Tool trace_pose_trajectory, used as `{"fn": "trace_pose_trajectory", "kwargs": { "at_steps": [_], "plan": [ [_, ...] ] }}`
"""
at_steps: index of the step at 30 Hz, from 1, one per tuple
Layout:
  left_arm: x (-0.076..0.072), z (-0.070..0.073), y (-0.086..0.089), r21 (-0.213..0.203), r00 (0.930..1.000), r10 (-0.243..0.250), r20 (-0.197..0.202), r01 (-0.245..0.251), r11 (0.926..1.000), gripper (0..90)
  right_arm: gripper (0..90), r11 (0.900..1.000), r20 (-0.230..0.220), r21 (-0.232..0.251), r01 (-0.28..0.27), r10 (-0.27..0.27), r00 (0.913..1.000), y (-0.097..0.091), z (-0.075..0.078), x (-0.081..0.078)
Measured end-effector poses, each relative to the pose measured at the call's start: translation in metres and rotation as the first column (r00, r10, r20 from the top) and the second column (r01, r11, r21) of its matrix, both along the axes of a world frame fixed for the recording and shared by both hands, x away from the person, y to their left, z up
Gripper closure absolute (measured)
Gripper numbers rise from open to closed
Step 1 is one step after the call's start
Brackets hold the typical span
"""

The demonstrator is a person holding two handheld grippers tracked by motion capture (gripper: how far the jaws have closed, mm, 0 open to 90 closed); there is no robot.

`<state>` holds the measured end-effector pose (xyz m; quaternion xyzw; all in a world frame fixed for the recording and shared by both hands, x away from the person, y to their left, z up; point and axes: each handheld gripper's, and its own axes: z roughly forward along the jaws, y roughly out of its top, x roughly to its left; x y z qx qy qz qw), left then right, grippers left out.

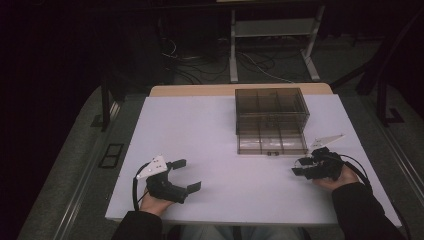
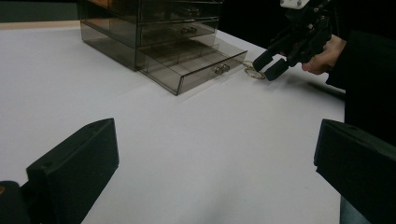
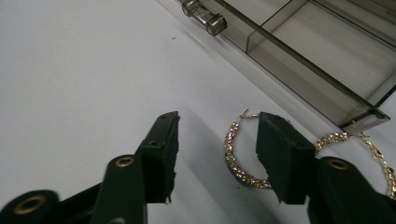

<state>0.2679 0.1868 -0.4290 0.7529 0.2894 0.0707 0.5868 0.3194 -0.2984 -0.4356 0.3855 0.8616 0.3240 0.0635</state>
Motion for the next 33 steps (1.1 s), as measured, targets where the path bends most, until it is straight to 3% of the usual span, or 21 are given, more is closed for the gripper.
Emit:
{"fn": "trace_pose_trajectory", "kwargs": {
  "at_steps": [8, 14, 21, 25, 33],
  "plan": [
    [0.0002, -0.0001, -0.0001, 0.0, 1.0, -0.001, 0.0, 0.001, 1.0, 0.0, 63.9, 0.9983, 0.03, -0.046, 0.035, -0.033, 0.999, 0.0, -0.002, -0.0002],
    [0.0, 0.0001, 0.0, -0.001, 1.0, 0.0, 0.001, 0.0, 1.0, 0.0, 71.9, 0.9983, 0.036, -0.049, 0.033, -0.031, 0.9989, 0.0001, -0.0016, -0.0006],
    [0.0, 0.0001, 0.0002, -0.001, 1.0, 0.0, 0.001, 0.0, 1.0, 0.0, 78.6, 0.9953, 0.048, -0.094, 0.025, -0.021, 0.9986, 0.003, -0.0042, -0.0009],
    [-0.0002, 0.0001, 0.0004, -0.002, 1.0, 0.002, 0.0, -0.002, 1.0, 0.0, 83.8, 0.9948, 0.041, -0.1, 0.017, -0.012, 0.9991, 0.0031, -0.0039, -0.0007],
    [-0.0004, 0.0003, 0.0018, 0.0, 1.0, 0.003, 0.003, -0.003, 1.0, 0.0, 85.2, 0.9965, 0.004, -0.08, 0.024, -0.024, 0.9997, 0.0017, -0.0025, 0.0015]
  ]
}}
